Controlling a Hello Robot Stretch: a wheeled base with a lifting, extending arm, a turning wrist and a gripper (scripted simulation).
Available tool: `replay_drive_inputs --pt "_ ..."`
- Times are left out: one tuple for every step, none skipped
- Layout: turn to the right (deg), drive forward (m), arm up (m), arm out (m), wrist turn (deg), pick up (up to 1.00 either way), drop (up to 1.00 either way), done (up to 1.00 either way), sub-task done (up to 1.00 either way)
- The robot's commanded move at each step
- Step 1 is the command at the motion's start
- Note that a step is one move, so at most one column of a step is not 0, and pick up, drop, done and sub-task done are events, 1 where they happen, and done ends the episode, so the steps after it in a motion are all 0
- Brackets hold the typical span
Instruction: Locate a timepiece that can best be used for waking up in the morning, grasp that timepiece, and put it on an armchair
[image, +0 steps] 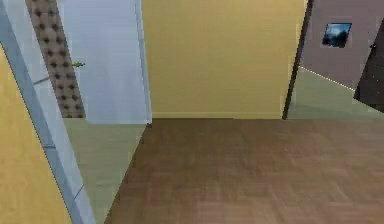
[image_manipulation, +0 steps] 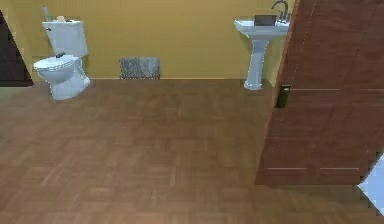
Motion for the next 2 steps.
replay_drive_inputs --pt "0.0 1.0 0.0 0.0 0.0 0.0 0.0 0.0 0.0" --pt "9.0 0.0 0.0 0.0 0.0 0.0 0.0 0.0 0.0"
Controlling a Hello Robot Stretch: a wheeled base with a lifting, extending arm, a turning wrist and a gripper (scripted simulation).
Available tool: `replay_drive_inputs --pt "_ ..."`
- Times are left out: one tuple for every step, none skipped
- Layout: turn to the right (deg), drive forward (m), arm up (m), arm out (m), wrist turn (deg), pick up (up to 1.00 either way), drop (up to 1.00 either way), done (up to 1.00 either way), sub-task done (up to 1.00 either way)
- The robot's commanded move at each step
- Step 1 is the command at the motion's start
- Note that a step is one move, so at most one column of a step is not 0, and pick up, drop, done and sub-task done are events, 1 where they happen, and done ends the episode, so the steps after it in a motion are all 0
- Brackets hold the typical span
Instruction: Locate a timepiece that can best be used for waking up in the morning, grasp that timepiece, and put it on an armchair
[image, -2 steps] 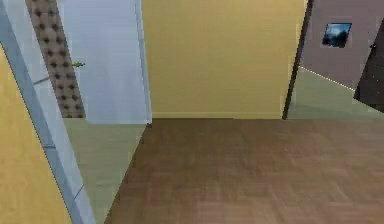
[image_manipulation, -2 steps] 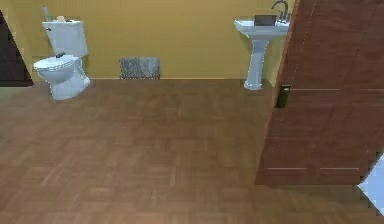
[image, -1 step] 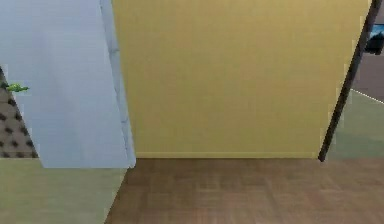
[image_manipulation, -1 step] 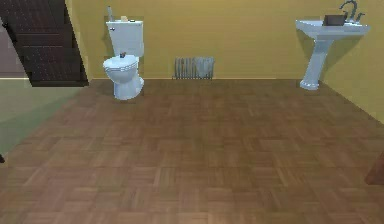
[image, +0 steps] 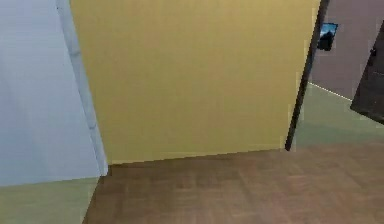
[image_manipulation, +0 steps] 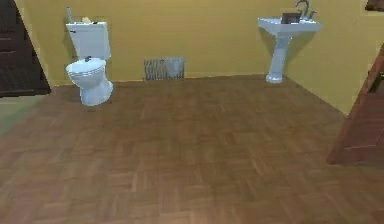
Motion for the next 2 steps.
replay_drive_inputs --pt "0.0 0.1 0.0 0.0 0.0 0.0 0.0 0.0 0.0" --pt "-45.0 0.0 0.0 0.0 0.0 0.0 0.0 0.0 0.0"
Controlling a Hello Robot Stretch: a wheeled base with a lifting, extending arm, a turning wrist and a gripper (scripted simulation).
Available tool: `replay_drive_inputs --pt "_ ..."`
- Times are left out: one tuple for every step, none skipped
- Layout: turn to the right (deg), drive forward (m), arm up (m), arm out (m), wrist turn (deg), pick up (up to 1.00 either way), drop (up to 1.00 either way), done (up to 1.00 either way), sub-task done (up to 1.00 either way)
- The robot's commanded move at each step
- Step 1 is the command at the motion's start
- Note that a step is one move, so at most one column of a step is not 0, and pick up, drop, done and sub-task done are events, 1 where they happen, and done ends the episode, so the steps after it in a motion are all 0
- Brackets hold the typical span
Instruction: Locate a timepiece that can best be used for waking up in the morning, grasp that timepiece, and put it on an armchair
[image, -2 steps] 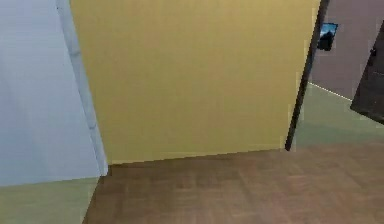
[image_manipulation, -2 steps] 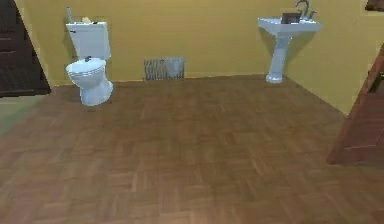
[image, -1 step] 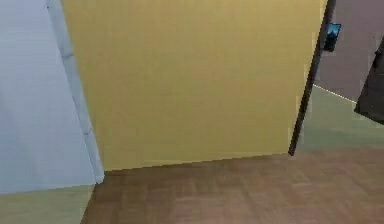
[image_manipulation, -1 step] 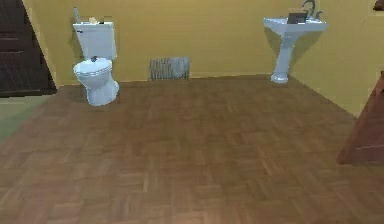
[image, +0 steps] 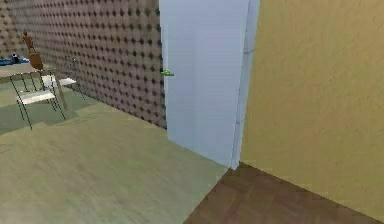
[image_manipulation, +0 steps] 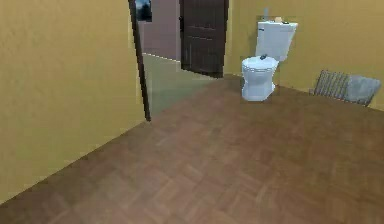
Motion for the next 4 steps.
replay_drive_inputs --pt "-21.0 0.0 0.0 0.0 0.0 0.0 0.0 0.0 0.0" --pt "0.0 0.15 0.0 0.0 0.0 0.0 0.0 0.0 0.0" --pt "-6.0 0.0 0.0 0.0 0.0 0.0 0.0 0.0 0.0" --pt "0.0 1.0 0.0 0.0 0.0 0.0 0.0 0.0 0.0"
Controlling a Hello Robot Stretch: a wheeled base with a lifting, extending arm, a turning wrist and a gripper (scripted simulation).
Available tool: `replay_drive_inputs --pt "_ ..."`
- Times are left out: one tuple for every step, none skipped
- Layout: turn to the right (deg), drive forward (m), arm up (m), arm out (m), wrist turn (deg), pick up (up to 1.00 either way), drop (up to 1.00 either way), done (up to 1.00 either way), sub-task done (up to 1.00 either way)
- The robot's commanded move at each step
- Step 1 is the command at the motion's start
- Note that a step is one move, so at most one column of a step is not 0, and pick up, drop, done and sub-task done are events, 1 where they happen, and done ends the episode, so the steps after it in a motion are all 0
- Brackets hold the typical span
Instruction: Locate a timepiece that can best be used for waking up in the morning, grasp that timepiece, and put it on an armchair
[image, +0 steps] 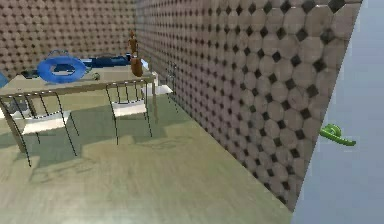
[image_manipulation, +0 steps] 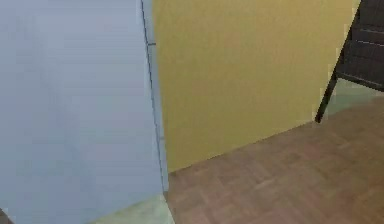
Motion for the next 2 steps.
replay_drive_inputs --pt "-21.0 0.0 0.0 0.0 0.0 0.0 0.0 0.0 0.0" --pt "-3.0 0.0 0.0 0.0 0.0 0.0 0.0 0.0 0.0"
